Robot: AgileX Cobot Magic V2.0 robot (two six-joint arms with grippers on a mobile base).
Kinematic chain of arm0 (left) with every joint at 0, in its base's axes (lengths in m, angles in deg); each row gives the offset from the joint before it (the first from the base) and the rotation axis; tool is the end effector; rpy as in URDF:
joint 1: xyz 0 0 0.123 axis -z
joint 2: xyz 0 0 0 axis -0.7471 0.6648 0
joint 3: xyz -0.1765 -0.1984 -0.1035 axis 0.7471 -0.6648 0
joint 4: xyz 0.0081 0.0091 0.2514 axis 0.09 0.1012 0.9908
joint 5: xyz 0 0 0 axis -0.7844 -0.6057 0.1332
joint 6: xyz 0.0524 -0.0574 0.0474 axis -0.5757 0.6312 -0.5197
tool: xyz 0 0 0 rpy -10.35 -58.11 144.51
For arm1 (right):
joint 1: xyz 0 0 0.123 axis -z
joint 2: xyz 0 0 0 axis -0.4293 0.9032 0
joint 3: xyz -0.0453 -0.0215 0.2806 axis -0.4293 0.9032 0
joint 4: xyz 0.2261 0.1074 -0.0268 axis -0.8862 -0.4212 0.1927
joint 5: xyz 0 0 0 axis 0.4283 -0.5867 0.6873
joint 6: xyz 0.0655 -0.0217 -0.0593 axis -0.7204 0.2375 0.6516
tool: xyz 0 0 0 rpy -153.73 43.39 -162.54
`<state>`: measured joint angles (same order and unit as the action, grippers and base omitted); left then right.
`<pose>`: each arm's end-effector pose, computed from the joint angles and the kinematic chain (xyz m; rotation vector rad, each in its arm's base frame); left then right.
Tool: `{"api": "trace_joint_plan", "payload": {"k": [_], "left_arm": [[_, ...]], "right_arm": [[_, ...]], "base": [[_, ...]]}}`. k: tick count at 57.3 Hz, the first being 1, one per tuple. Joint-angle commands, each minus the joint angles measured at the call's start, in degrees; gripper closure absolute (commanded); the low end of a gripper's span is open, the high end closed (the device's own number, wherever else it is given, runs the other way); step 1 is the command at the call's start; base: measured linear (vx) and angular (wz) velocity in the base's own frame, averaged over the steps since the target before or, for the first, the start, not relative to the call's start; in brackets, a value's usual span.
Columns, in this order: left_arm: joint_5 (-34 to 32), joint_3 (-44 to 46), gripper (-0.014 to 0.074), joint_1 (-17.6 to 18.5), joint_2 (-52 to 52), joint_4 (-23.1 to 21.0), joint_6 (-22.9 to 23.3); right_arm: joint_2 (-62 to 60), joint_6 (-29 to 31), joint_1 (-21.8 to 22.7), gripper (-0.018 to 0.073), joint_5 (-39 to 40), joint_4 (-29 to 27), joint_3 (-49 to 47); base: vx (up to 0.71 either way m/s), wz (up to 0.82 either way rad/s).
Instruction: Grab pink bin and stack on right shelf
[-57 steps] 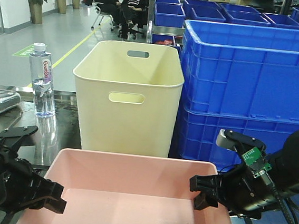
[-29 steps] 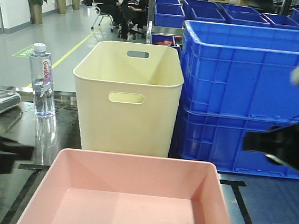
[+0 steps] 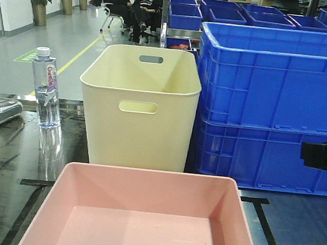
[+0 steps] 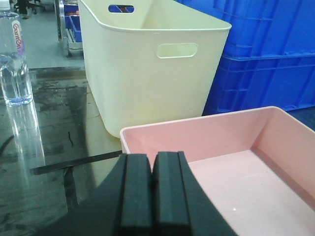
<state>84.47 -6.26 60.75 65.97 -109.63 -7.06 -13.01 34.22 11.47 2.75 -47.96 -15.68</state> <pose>0.1205 -0.0462 0.3704 0.2619 1.7688 -0.4123 0.1938 0.0522 0.4390 -0.1328 2.0669 0.2824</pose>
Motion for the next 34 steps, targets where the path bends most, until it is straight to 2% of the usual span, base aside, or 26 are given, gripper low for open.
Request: {"api": "trace_joint_plan", "payload": {"k": [1, 16, 22, 28, 34], "left_arm": [[-3.6, 1.4, 0.0604, 0.2, -0.2, -1.1, -0.1], [-3.7, 1.3, 0.0606, 0.2, -0.1, -0.8, -0.1], [-4.3, -0.3, 0.0603, 0.2, -1.5, 7.4, 0.6], [-9.1, -7.0, 0.0601, -1.3, -5.7, 15.6, 6.3], [-16.5, -16.7, 0.0599, -4.2, -11.6, 20.8, 10.6]], "right_arm": [[-0.8, 0.7, 0.2, 0.0572, 3.9, 0.3, -1.8], [-0.8, 0.7, 0.2, 0.0572, 3.9, 0.3, -1.8], [-0.8, 0.7, 0.2, 0.0572, 3.9, 0.3, -1.8], [-0.8, 0.7, 0.2, 0.0572, 3.9, 0.3, -1.8], [-0.8, 0.7, 0.2, 0.0572, 3.9, 0.3, -1.8]], "base": [[0.00, 0.00], [0.00, 0.00], [0.00, 0.00], [0.00, 0.00], [0.00, 0.00]]}}
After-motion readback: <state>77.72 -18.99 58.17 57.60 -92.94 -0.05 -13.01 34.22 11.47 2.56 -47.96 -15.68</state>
